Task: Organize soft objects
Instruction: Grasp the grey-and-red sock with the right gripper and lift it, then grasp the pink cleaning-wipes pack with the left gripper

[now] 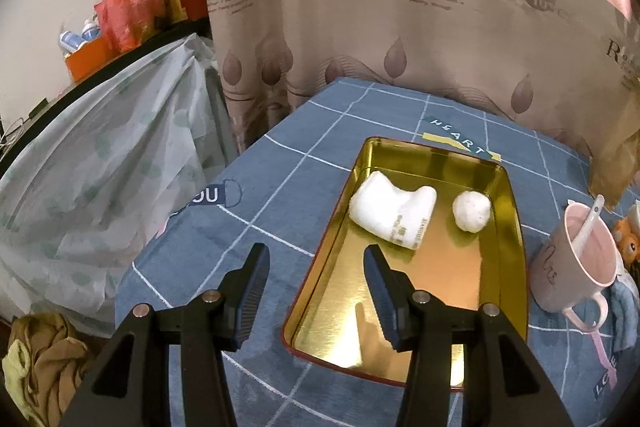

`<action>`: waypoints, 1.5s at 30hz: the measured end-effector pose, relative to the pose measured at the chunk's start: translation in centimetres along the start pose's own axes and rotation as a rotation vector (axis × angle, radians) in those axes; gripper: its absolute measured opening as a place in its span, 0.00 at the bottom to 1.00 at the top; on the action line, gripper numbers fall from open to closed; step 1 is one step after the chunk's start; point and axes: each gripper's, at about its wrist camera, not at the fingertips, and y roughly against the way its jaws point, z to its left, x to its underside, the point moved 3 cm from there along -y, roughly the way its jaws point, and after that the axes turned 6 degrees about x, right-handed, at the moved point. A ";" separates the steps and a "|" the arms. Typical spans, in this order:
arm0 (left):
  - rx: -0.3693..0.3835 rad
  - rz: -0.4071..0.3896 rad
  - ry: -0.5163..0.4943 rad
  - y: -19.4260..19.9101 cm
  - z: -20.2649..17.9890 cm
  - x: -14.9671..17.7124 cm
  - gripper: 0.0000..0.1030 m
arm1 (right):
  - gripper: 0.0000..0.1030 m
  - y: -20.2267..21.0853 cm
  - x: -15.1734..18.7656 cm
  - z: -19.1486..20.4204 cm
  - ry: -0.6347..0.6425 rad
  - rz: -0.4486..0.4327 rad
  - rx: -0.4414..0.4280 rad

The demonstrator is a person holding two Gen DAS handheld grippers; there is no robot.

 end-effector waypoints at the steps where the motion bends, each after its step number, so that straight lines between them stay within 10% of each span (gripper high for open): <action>1: 0.004 -0.001 -0.006 0.0 -0.1 0.0 0.48 | 0.71 -0.3 0.1 -0.4 -0.003 -0.001 0.007; 13: 0.039 -0.011 -0.091 1.5 -3.5 0.0 0.48 | 0.23 -1.6 0.8 -2.7 -0.015 -0.066 -0.043; 34: 0.484 0.130 -0.315 5.7 -25.3 -1.7 0.60 | 0.20 -1.5 2.7 -6.8 -0.109 -0.094 -0.046; 45: 0.473 0.342 -0.350 -2.0 -36.7 -3.0 0.61 | 0.22 -2.1 2.9 -7.5 -0.157 -0.073 -0.108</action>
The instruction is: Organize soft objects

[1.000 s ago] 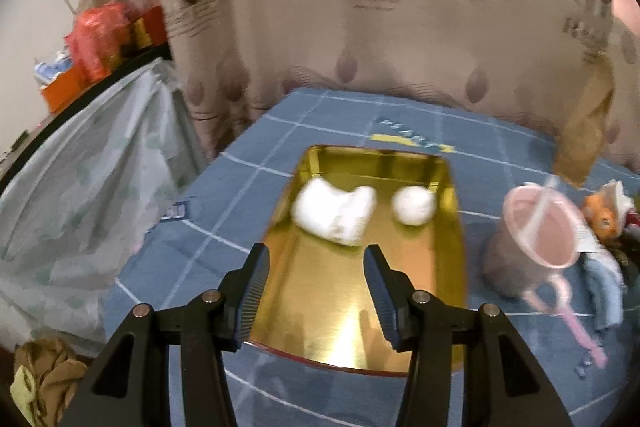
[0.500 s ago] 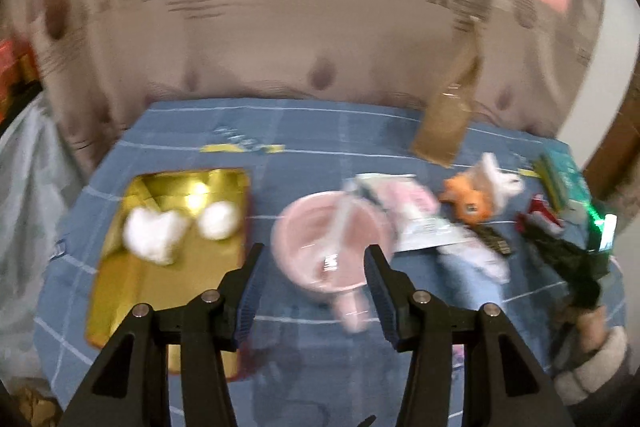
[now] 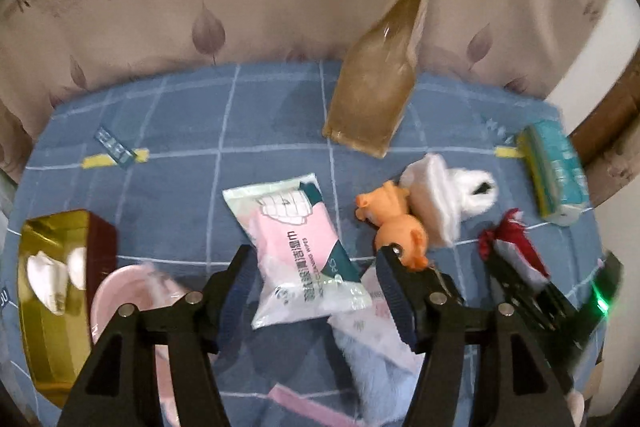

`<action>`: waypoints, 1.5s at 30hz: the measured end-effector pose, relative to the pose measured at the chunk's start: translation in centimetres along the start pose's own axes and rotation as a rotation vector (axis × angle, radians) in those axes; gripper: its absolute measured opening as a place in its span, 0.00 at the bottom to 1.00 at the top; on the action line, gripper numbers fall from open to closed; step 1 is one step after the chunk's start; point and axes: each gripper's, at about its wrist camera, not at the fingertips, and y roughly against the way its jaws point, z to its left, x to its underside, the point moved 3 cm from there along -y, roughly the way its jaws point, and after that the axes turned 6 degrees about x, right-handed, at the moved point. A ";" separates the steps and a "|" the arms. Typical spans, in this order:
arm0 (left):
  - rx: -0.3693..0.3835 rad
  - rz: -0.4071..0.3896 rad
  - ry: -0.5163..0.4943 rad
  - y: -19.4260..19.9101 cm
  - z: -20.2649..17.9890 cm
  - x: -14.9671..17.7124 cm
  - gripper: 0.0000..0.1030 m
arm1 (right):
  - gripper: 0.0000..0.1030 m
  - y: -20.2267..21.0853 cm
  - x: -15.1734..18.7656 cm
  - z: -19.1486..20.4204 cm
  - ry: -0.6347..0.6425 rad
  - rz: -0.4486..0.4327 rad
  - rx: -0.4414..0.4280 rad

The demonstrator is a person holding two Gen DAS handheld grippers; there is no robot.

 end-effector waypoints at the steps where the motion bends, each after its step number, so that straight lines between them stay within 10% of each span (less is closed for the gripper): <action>1: -0.011 0.032 0.013 -1.2 0.0 -0.3 0.61 | 0.22 0.0 0.0 -0.1 -0.005 0.002 -0.006; 23: -0.222 0.120 0.036 -10.4 1.0 -0.5 0.73 | 0.24 -0.4 0.0 -0.4 -0.037 0.017 -0.044; 32: -0.144 0.109 0.189 -10.8 3.4 0.7 0.73 | 0.24 -0.4 0.0 -0.2 -0.040 0.018 -0.046; 45: -0.147 0.036 0.128 -8.8 2.3 1.1 0.53 | 0.24 -0.5 0.0 -0.2 -0.041 0.018 -0.047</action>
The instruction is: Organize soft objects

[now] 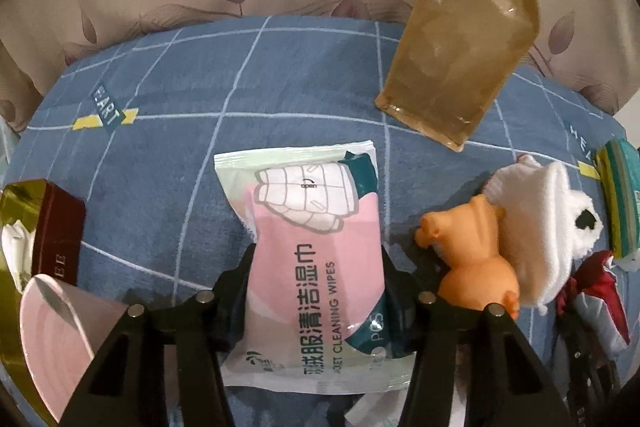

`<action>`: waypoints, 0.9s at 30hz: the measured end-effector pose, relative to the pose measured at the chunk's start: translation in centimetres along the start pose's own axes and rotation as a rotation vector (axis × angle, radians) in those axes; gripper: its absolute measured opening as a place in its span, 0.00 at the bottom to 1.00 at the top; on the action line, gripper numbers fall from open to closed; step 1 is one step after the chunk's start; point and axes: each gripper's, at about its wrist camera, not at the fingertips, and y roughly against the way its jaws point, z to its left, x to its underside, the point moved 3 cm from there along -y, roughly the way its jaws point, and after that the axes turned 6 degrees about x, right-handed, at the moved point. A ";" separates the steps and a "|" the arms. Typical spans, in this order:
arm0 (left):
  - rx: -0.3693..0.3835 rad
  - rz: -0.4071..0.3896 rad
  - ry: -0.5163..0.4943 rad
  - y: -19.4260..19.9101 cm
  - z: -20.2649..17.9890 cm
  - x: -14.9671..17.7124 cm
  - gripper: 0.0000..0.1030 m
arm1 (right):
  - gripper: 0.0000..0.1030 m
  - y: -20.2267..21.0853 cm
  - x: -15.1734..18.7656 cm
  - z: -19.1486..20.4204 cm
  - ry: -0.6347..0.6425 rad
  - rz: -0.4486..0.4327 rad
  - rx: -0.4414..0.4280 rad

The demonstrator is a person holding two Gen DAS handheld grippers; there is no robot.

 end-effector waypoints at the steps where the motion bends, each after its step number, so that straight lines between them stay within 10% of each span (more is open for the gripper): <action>1: -0.001 -0.008 -0.006 0.4 -0.2 0.0 0.53 | 0.24 0.0 0.0 0.0 0.000 0.000 0.000; 27: 0.047 -0.134 -0.113 9.7 -0.5 -0.5 0.53 | 0.24 -0.1 0.1 0.1 0.005 0.000 0.007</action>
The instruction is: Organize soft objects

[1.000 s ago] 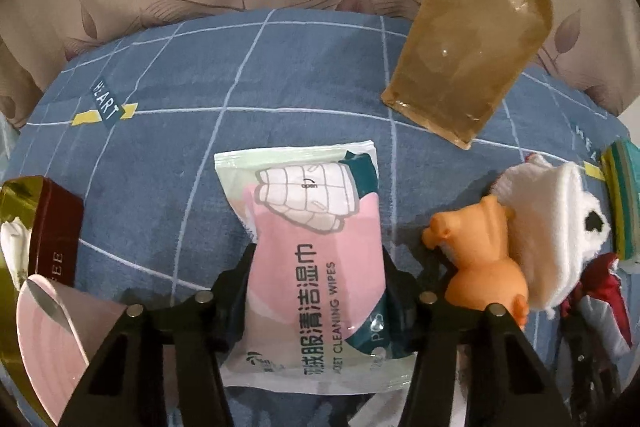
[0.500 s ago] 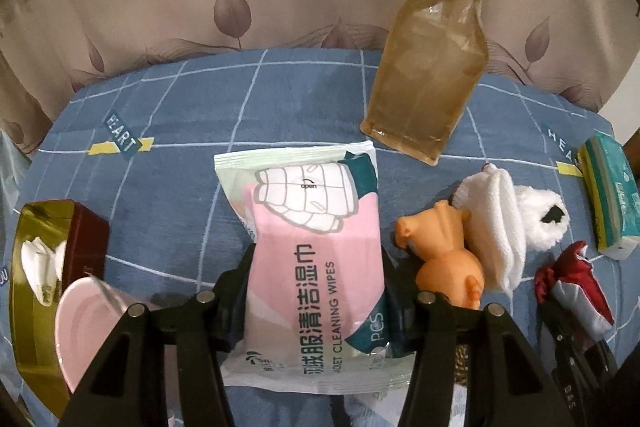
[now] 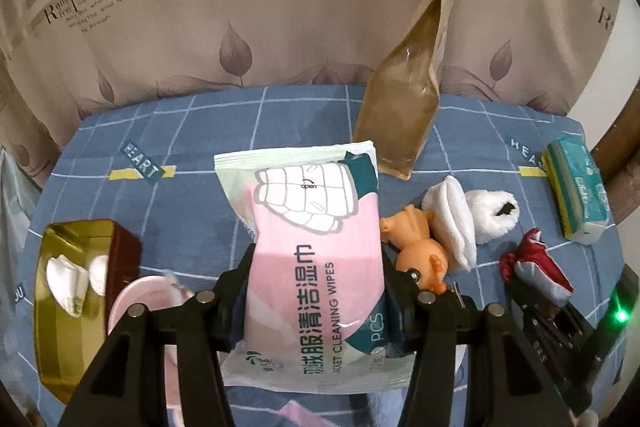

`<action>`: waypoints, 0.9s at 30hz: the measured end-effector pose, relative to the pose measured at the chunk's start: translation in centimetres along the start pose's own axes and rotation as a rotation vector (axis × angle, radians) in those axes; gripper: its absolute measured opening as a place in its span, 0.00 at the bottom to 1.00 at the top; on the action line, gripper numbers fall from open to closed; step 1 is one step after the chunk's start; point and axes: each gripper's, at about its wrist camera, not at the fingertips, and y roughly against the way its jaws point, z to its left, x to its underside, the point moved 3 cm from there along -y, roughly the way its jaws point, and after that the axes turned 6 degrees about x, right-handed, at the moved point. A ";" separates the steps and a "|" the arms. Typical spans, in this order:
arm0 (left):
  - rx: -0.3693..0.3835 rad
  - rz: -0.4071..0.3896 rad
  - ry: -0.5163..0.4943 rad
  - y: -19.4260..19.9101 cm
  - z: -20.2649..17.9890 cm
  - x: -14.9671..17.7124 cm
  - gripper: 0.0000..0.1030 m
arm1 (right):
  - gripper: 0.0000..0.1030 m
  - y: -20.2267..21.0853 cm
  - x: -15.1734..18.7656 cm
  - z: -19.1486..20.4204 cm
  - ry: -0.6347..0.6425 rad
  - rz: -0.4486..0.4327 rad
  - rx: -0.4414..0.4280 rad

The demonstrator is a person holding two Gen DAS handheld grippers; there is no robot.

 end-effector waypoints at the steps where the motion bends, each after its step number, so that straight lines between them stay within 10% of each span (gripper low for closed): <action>1: 0.003 -0.007 -0.004 0.6 0.1 0.0 0.53 | 0.24 0.0 0.0 0.0 0.000 0.000 0.000; 27: -0.263 -0.050 0.118 10.3 20.3 4.9 0.53 | 0.24 -0.1 0.1 0.0 0.001 -0.002 0.009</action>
